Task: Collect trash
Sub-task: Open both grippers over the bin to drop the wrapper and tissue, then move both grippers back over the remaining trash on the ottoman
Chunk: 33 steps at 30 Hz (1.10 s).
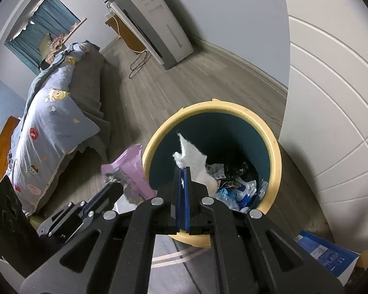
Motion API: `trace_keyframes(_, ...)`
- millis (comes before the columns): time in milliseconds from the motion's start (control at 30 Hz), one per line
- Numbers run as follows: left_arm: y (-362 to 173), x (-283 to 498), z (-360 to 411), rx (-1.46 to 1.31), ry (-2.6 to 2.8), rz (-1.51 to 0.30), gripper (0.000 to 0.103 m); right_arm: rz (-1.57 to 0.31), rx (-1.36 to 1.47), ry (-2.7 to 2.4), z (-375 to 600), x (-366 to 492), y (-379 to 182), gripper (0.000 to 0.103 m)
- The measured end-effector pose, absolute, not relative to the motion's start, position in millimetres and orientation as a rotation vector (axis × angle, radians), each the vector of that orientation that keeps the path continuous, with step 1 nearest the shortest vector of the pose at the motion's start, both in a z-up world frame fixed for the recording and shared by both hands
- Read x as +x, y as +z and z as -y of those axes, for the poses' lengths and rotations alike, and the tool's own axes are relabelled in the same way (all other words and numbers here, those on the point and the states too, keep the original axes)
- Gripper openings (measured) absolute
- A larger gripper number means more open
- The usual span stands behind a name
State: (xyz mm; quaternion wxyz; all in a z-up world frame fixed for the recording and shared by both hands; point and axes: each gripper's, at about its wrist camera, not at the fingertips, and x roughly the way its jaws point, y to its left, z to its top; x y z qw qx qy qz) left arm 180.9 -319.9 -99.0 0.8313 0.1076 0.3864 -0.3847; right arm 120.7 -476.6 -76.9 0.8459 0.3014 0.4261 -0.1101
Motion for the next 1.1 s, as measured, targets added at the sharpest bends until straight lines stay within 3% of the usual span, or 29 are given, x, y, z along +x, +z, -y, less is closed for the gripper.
trace_keyframes(67, -101, 182, 317, 0.225, -0.799, -0.827, 0.031, -0.903, 0.64, -0.23, 476, 121, -78, 0.004)
trace_keyframes(133, -102, 181, 311, 0.234, -0.79, -0.831, 0.044, -0.908, 0.644, -0.229, 475, 122, -78, 0.012)
trace_keyframes(200, -101, 181, 301, 0.235, -0.771, -0.835, 0.048, -0.901, 0.646, -0.231, 474, 121, -76, 0.04)
trace_keyframes(400, -83, 174, 259, 0.224, -0.727, -0.82, 0.073, -0.885, 0.613, -0.22, 461, 125, -67, 0.075)
trace_keyframes(533, -65, 166, 215, 0.222, -0.669, -0.805, 0.09, -0.887, 0.571, -0.205, 447, 130, -60, 0.084)
trace_keyframes(1100, -46, 139, 1, 0.14, -0.305, -0.85, 0.094, -0.937, 0.289, -0.013, 294, 151, -51, 0.095)
